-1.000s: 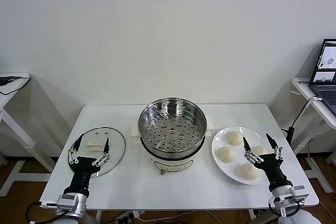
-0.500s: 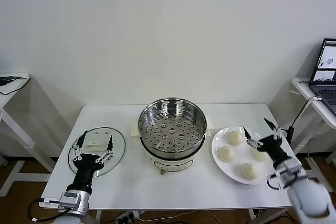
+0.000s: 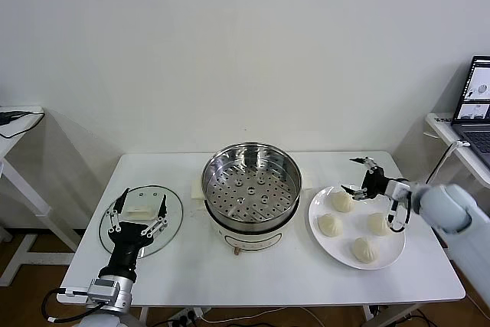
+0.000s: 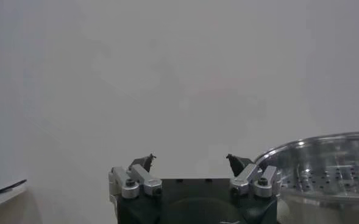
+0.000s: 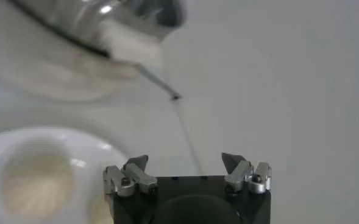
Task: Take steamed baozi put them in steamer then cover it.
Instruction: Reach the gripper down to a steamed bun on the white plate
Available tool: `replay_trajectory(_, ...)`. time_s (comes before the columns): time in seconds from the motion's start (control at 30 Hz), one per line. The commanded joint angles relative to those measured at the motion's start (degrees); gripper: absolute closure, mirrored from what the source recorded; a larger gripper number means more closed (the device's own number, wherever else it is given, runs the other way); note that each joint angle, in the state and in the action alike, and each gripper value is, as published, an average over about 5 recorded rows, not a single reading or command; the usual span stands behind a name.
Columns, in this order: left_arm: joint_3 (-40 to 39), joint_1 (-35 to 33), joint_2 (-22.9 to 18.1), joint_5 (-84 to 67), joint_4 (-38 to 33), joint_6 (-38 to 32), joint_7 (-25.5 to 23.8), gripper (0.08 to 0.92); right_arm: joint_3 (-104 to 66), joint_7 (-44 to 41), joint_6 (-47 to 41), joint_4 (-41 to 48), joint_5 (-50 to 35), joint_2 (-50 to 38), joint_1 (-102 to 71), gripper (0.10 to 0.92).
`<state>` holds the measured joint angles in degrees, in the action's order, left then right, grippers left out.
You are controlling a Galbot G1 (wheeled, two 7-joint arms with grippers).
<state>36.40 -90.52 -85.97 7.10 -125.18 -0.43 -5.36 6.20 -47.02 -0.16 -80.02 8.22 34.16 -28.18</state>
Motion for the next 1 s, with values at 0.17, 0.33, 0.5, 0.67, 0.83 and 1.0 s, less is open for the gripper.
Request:
replay_trajectory(0.17, 0.2, -0.3, 0.0, 0.0, -0.1, 0.1, 0.0, 0.177, 28.9, -20.4, 2.3, 18.6, 5.4, 4.3, 27.9, 0.203)
replay_trajectory(0.33, 0.1, -0.3, -0.1, 0.0, 0.2, 0.1, 0.0, 0.177, 29.2, -19.0, 2.4, 21.5, 5.8, 7.4, 27.2, 0.203)
replay_trajectory(0.5, -0.4, -0.4, -0.3, 0.1, 0.3, 0.0, -0.1, 0.177, 28.9, -17.3, 2.8, 24.0, 7.2, 9.9, 26.2, 0.203)
replay_trajectory(0.67, -0.3, -0.4, -0.4, 0.1, 0.2, -0.1, -0.1, 0.177, 27.8, -15.5, 2.8, 26.8, 8.1, 12.7, 25.3, 0.203)
replay_trajectory(0.83, -0.1, -0.6, -0.3, 0.1, 0.2, -0.3, -0.2, 0.177, 27.4, -14.8, 2.7, 27.9, 8.5, 14.5, 24.7, 0.203)
replay_trajectory(1.0, -0.1, -0.6, -0.3, 0.2, 0.6, -0.5, -0.3, 0.177, 27.0, -14.3, 2.7, 28.9, 9.3, 15.8, 24.1, 0.203)
